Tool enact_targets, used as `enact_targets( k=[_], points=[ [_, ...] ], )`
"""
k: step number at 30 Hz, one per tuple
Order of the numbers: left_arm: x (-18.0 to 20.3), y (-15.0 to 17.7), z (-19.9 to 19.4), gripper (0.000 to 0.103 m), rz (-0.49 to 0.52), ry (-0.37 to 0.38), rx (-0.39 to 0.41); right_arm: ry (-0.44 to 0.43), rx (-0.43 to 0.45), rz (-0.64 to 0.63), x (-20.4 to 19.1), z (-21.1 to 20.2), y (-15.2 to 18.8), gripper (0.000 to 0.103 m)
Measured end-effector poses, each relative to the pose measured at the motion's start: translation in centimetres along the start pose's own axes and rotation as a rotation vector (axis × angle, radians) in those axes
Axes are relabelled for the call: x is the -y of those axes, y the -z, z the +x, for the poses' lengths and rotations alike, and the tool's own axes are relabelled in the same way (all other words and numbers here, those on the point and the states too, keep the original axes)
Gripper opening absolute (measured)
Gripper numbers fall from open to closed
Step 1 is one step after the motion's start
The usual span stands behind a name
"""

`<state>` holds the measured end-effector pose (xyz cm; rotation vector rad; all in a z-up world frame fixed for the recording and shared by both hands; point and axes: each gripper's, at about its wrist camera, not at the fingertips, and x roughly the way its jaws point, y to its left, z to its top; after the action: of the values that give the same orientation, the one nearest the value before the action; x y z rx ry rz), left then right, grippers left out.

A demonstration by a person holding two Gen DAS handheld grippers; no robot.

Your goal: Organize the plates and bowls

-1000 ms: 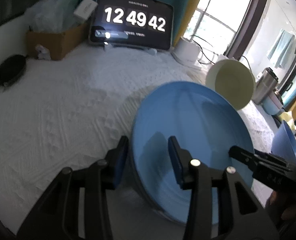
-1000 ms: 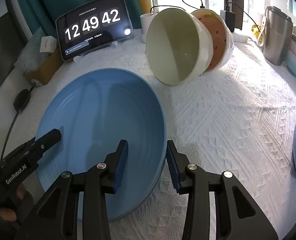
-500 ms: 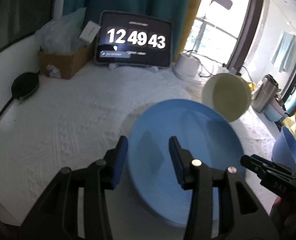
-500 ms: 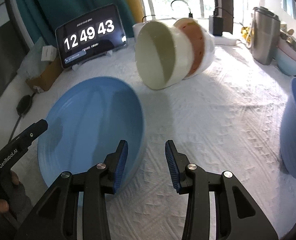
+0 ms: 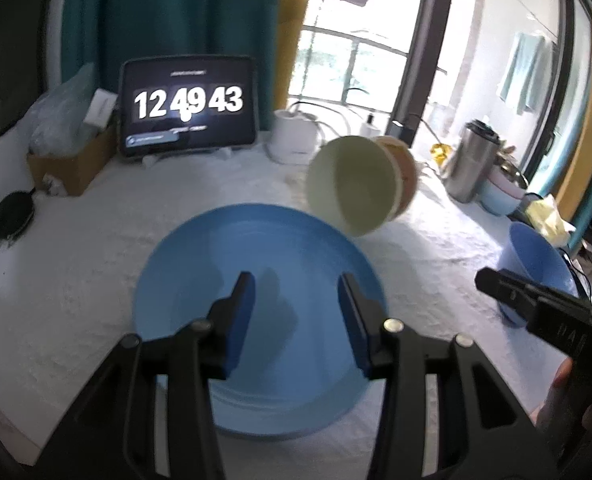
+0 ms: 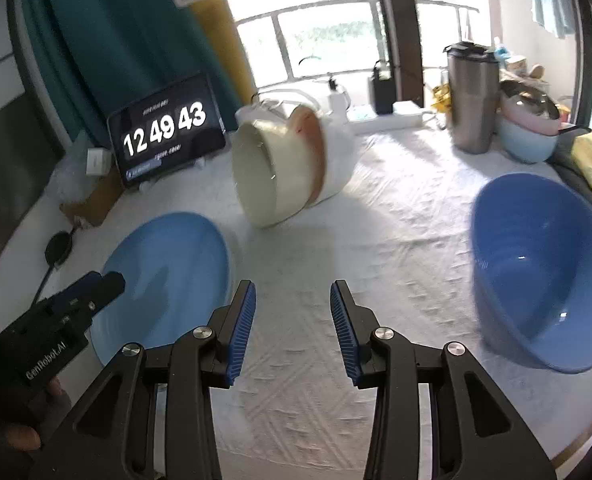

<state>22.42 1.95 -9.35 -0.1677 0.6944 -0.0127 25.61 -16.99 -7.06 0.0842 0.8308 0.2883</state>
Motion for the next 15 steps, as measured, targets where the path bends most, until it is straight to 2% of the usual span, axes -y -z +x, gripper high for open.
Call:
enact_targets(
  k=[15],
  points=[
    [8.3,-0.2,-0.1,0.045,0.130,0.091,0.004,0.062,0.098,0.095,7.1,-5.0,-0.2,0.041]
  ],
)
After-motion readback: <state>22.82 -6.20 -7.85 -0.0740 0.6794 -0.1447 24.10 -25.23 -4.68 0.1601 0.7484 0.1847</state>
